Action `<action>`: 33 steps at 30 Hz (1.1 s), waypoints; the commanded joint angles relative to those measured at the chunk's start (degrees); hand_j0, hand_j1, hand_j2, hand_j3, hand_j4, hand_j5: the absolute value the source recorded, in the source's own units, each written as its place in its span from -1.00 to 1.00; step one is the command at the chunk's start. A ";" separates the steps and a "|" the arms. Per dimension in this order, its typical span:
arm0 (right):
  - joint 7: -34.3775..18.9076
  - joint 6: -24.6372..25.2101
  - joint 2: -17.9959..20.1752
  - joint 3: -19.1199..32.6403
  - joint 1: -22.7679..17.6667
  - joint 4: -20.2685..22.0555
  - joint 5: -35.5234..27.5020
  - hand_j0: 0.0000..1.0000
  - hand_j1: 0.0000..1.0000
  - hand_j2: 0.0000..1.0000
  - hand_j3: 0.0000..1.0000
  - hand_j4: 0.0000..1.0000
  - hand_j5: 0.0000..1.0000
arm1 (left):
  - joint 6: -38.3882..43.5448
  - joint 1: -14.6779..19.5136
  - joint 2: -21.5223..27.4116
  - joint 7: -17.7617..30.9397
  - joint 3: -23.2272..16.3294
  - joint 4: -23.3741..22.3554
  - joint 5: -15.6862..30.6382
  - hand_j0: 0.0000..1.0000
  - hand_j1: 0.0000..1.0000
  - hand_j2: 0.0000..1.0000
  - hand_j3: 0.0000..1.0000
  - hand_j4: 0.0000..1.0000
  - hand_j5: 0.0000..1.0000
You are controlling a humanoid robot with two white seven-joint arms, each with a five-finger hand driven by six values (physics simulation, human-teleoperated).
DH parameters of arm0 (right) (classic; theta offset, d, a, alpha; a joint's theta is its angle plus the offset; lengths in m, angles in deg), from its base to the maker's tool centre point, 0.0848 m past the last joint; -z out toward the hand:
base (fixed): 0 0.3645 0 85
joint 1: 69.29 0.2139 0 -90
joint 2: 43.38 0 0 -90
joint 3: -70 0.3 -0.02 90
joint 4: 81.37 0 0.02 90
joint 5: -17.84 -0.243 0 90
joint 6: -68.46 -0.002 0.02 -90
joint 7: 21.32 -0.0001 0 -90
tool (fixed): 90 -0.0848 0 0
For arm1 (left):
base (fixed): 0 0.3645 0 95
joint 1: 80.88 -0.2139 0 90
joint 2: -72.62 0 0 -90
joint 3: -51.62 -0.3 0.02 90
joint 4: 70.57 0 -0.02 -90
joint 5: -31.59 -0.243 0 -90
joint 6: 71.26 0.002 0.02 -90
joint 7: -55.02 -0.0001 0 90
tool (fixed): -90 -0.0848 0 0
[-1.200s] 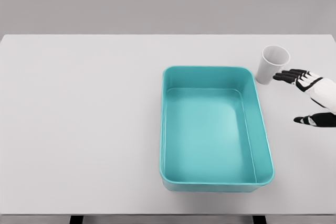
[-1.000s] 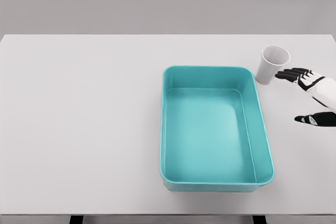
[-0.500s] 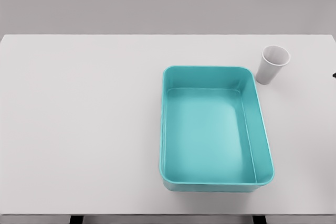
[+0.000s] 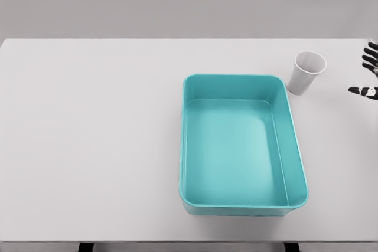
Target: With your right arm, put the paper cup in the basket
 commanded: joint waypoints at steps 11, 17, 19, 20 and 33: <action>0.00 1.04 -3.64 -2.00 1.50 -3.32 -0.27 1.00 1.00 1.00 1.00 1.00 1.00 | 0.00 0.00 0.00 0.01 -0.02 -0.03 0.00 1.00 1.00 1.00 1.00 1.00 1.00; 0.00 1.04 -5.48 -3.94 2.46 -3.14 -0.27 1.00 1.00 1.00 1.00 1.00 1.00 | 0.00 0.00 0.00 0.01 -0.02 -0.03 0.00 1.00 1.00 1.00 1.00 1.00 1.00; 0.00 0.95 -5.92 -4.20 2.64 -2.88 -0.18 1.00 1.00 1.00 1.00 1.00 1.00 | 0.00 0.00 0.00 0.01 0.07 -0.03 0.00 1.00 1.00 1.00 1.00 1.00 1.00; 0.00 0.95 -5.92 -4.55 2.73 -2.61 -0.18 1.00 1.00 1.00 1.00 1.00 1.00 | 0.00 0.00 0.00 0.01 -0.01 -0.03 0.00 1.00 1.00 1.00 1.00 1.00 1.00; 0.00 0.95 -6.63 -6.49 2.64 0.38 -0.18 1.00 1.00 1.00 1.00 1.00 1.00 | 0.00 0.00 0.00 0.01 0.07 -0.03 0.00 1.00 1.00 1.00 1.00 1.00 1.00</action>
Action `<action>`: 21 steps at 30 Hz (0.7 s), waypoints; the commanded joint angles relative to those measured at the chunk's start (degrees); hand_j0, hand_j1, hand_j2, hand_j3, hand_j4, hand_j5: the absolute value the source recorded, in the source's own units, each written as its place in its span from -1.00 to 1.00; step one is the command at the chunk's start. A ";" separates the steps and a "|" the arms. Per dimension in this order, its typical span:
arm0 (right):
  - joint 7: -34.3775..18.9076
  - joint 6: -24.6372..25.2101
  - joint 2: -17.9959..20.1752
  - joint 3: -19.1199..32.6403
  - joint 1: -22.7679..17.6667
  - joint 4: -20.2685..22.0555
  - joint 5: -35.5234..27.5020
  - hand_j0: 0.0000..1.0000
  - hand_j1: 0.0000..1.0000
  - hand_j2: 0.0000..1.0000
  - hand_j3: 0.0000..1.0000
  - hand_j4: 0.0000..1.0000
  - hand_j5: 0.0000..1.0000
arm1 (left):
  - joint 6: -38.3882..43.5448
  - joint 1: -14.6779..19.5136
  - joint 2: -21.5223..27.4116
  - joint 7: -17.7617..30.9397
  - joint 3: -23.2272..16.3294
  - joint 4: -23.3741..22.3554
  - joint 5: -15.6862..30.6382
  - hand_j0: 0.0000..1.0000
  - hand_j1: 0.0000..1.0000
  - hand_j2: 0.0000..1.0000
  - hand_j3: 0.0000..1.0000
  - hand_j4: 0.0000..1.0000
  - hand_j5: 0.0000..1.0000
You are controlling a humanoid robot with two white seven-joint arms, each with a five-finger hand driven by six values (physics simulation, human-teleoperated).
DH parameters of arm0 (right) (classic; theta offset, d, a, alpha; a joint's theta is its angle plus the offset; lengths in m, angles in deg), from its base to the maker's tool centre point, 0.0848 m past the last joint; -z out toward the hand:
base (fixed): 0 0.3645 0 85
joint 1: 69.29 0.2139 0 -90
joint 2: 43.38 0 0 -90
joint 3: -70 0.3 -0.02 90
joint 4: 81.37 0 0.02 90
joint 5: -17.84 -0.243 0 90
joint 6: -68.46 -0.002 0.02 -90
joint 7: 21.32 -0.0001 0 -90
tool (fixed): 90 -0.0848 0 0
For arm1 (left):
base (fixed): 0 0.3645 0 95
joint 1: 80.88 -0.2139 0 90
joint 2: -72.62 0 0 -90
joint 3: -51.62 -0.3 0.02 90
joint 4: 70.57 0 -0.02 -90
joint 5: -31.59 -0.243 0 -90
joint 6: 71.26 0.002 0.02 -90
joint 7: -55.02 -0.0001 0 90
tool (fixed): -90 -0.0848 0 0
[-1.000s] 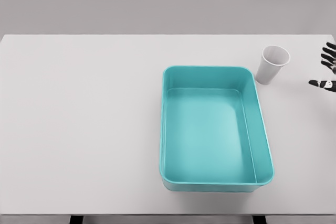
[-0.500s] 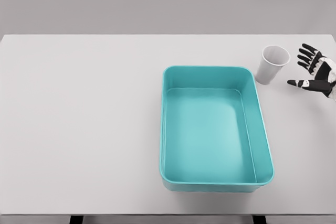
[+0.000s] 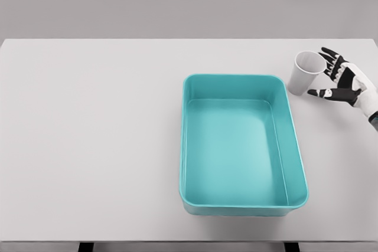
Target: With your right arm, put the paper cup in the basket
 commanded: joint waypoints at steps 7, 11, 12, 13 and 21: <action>0.00 -0.02 -0.47 -0.62 0.00 0.49 -0.26 1.00 1.00 1.00 1.00 1.00 1.00 | 0.00 0.00 0.00 0.01 -0.03 -0.02 0.01 1.00 1.00 1.00 1.00 1.00 1.00; 0.00 -0.02 -0.39 -0.45 -0.09 0.49 -0.26 1.00 1.00 1.00 1.00 1.00 1.00 | 0.00 0.00 0.00 0.01 -0.03 -0.02 0.01 1.00 1.00 1.00 1.00 1.00 1.00; 0.00 -0.02 -0.39 -0.45 -0.09 0.41 -0.26 1.00 1.00 1.00 1.00 1.00 1.00 | 0.00 0.00 0.00 0.01 -0.03 0.07 0.01 1.00 1.00 1.00 1.00 1.00 1.00; 0.00 -0.02 -0.39 -0.45 0.00 0.41 -0.26 1.00 1.00 1.00 1.00 1.00 1.00 | 0.00 0.00 0.00 0.01 -0.03 -0.02 0.01 1.00 1.00 1.00 1.00 1.00 1.00; 0.00 -0.02 -1.70 -0.62 -0.09 0.49 0.09 1.00 1.00 1.00 1.00 1.00 1.00 | 0.00 0.00 0.00 0.01 0.06 -0.02 0.01 1.00 1.00 1.00 1.00 1.00 1.00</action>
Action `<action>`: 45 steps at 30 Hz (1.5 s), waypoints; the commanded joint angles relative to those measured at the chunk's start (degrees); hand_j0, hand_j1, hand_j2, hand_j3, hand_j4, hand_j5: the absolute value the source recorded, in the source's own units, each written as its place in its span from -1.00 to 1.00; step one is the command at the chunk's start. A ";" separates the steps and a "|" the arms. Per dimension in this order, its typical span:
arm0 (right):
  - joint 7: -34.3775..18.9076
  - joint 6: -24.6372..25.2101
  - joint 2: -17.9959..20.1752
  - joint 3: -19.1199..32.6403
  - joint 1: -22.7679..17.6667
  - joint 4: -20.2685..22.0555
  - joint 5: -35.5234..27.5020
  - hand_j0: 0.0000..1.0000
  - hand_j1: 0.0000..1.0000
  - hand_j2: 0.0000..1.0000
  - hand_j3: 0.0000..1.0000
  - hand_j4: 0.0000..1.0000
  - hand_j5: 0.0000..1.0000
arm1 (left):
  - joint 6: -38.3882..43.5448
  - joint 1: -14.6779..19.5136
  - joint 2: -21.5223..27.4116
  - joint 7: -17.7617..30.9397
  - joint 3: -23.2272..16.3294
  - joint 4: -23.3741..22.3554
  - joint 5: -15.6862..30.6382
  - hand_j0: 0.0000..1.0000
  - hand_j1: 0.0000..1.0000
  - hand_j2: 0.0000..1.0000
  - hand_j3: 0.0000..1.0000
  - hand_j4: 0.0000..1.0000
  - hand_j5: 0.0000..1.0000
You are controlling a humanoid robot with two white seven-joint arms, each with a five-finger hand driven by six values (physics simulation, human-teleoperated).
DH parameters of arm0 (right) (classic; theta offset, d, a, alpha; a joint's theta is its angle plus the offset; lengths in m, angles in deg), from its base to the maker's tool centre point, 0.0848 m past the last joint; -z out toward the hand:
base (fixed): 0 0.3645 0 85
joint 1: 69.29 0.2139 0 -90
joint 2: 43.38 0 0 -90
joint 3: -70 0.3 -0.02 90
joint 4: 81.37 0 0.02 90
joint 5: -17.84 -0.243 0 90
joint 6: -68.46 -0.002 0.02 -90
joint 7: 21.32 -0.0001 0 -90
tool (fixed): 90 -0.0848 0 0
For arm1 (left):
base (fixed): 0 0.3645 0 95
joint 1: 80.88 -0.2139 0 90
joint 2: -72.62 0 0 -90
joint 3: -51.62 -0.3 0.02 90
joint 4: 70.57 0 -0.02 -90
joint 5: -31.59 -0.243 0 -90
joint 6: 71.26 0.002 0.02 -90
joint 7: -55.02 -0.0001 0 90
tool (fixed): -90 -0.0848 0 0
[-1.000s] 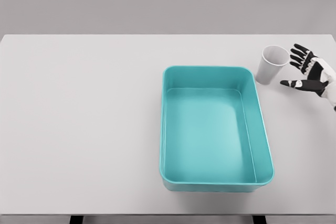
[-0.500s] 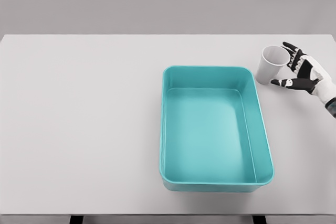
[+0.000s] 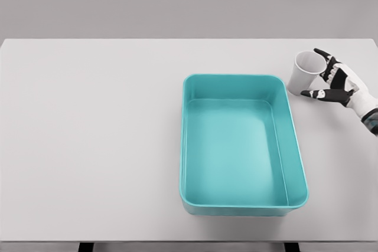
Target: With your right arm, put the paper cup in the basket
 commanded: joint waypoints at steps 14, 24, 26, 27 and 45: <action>0.00 0.01 -0.86 0.09 0.09 0.01 -0.15 1.00 1.00 1.00 1.00 1.00 1.00 | 0.00 0.00 0.00 0.01 0.06 -0.03 0.01 1.00 1.00 1.00 1.00 1.00 1.00; 0.00 0.10 -0.86 0.09 0.00 0.01 0.03 0.30 0.30 0.30 0.30 0.30 0.30 | 0.00 0.00 0.00 0.01 -0.03 -0.03 0.01 1.00 1.00 1.00 1.00 1.00 1.00; 0.00 0.10 -0.86 0.09 0.00 0.10 0.12 0.26 0.26 0.26 0.26 0.26 0.26 | 0.00 0.00 0.00 0.01 0.06 -0.03 0.01 1.00 1.00 1.00 1.00 1.00 1.00; 0.00 0.10 -0.86 0.09 0.00 0.10 0.12 0.21 0.21 0.21 0.21 0.21 0.21 | 0.00 0.00 0.00 0.01 -0.03 0.06 0.01 1.00 1.00 1.00 1.00 1.00 1.00; 0.00 0.10 2.21 2.20 -1.67 10.12 -0.41 0.14 0.14 0.14 0.14 0.14 0.14 | 0.00 0.00 0.00 0.01 -0.03 -0.03 0.01 1.00 1.00 1.00 1.00 1.00 1.00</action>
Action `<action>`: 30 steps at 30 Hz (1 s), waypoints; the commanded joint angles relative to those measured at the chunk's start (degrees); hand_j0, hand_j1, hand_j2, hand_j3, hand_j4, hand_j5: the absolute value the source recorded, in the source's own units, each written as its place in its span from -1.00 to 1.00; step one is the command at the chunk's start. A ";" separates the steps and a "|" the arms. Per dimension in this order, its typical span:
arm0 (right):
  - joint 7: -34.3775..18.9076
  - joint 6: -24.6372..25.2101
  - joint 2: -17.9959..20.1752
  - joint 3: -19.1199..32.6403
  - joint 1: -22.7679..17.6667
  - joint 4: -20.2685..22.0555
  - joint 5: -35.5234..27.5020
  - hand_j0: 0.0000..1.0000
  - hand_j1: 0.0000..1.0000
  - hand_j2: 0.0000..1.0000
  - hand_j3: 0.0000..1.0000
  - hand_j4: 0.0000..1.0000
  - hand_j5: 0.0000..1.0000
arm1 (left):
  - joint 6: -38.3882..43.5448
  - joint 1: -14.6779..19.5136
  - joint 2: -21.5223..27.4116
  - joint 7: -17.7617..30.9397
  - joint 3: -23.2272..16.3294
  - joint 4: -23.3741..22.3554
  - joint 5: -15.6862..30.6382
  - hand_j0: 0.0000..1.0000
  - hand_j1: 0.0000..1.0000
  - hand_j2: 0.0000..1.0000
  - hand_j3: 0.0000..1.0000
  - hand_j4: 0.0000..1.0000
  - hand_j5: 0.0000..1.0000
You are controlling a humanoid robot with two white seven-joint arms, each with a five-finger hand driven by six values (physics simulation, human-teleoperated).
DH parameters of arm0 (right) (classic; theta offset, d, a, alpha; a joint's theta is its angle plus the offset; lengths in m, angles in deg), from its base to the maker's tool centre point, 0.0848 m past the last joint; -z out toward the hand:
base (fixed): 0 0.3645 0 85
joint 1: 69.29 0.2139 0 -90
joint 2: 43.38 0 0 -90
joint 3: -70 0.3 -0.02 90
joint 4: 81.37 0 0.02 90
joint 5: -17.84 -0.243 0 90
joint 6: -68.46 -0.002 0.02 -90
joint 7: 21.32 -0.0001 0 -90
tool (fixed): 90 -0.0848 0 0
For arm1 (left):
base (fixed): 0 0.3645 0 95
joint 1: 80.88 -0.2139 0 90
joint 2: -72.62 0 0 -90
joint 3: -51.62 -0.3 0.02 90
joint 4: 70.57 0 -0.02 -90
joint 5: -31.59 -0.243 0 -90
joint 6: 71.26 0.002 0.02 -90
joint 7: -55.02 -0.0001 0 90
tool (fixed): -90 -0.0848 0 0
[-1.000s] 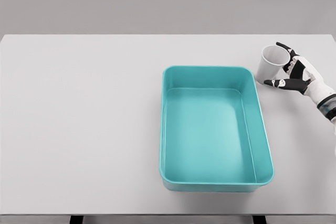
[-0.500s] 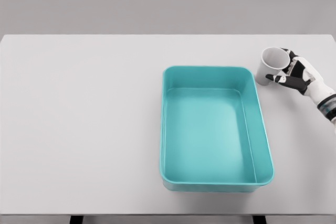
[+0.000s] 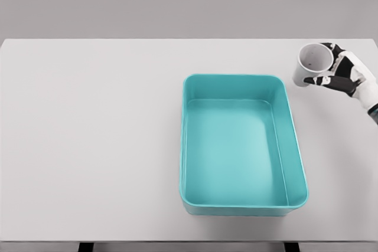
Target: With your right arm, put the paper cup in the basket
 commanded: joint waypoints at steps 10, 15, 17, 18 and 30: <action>0.01 0.03 1.77 3.62 -4.39 12.00 -0.74 0.14 0.14 0.14 0.14 0.14 0.14 | 0.00 0.00 0.00 0.01 -0.02 -0.02 0.00 1.00 1.00 1.00 1.00 1.00 1.00; 0.01 0.03 1.77 4.06 -6.15 16.66 -0.74 0.14 0.14 0.14 0.14 0.14 0.14 | 0.00 0.00 0.00 0.01 -0.03 0.07 0.00 1.00 1.00 1.00 1.00 1.00 1.00; 0.01 0.12 1.77 4.06 -6.33 17.71 -0.74 0.15 0.15 0.15 0.15 0.15 0.15 | 0.00 0.00 0.00 0.01 -0.03 -0.02 0.00 1.00 1.00 1.00 1.00 1.00 1.00; 0.01 0.12 1.77 4.06 -6.50 18.59 -0.74 0.15 0.15 0.15 0.15 0.15 0.15 | 0.00 0.00 0.00 0.01 -0.02 0.07 0.00 1.00 1.00 1.00 1.00 1.00 1.00; 0.01 5.39 0.72 3.36 -8.00 33.01 -0.04 0.15 0.15 0.15 0.15 0.15 0.15 | 0.00 0.00 0.00 0.01 -0.03 -0.02 0.00 1.00 1.00 1.00 1.00 1.00 1.00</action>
